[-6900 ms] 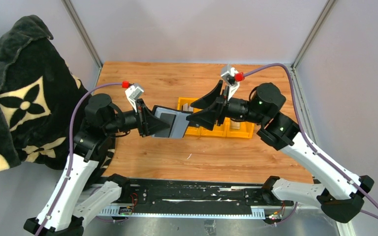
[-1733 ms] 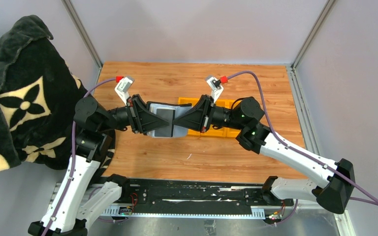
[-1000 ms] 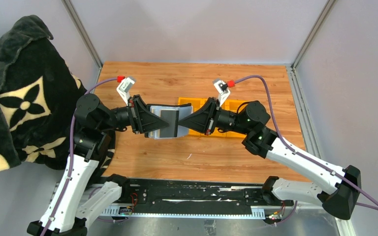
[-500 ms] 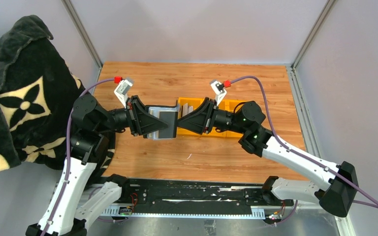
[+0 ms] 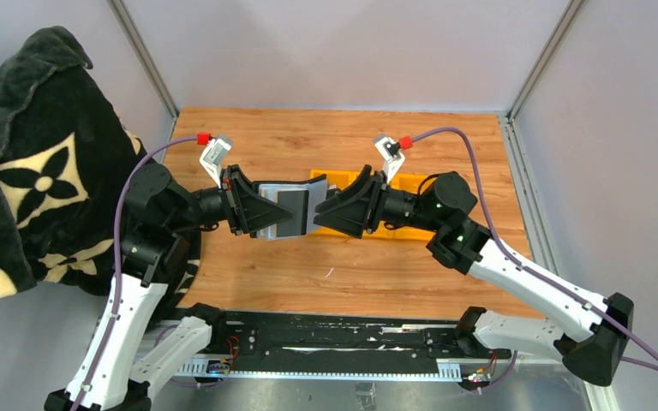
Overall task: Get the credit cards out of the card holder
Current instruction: Remove the credit card from the card holder, then place the credit card in the storage box.
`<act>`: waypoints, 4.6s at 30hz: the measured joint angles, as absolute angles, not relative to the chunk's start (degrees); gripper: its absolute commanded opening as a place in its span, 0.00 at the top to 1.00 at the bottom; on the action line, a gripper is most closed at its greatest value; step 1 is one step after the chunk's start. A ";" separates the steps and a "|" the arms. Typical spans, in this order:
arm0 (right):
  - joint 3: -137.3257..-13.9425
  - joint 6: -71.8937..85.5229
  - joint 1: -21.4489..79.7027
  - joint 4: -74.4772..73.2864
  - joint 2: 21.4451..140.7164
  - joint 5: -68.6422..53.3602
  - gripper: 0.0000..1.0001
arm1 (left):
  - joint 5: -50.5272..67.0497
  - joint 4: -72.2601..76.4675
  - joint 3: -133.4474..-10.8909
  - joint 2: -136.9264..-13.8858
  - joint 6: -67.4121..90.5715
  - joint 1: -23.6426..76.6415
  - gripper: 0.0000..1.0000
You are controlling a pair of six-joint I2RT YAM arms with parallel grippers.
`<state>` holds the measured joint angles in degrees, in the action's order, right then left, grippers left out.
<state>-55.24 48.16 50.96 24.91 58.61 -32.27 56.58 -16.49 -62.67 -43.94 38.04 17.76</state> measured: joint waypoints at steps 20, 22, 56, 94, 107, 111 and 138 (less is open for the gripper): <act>-57.71 51.18 51.07 31.03 66.76 -37.32 0.71 | 55.86 -17.02 -62.67 -43.99 37.17 17.76 1.00; -57.74 50.89 51.09 30.85 66.76 -37.30 0.72 | 55.83 -17.08 -62.67 -43.99 36.80 17.76 1.00; -53.19 50.28 51.09 33.78 60.10 -37.67 0.99 | 64.75 -0.03 -58.08 -43.79 56.75 18.11 0.82; -51.35 51.55 40.64 28.80 50.98 -41.85 1.00 | 58.52 -18.61 -66.37 -45.41 36.75 18.13 1.00; -53.01 38.79 19.92 -6.07 52.71 -37.06 1.00 | 56.31 -27.51 -69.06 -46.81 26.52 18.13 1.00; -53.01 33.82 19.11 -11.97 60.36 -31.18 1.00 | 56.34 -28.40 -69.12 -46.72 25.47 18.13 1.00; -69.97 26.94 22.17 -13.63 102.63 -19.35 0.91 | 58.98 -28.73 -70.43 -46.76 25.36 18.13 1.00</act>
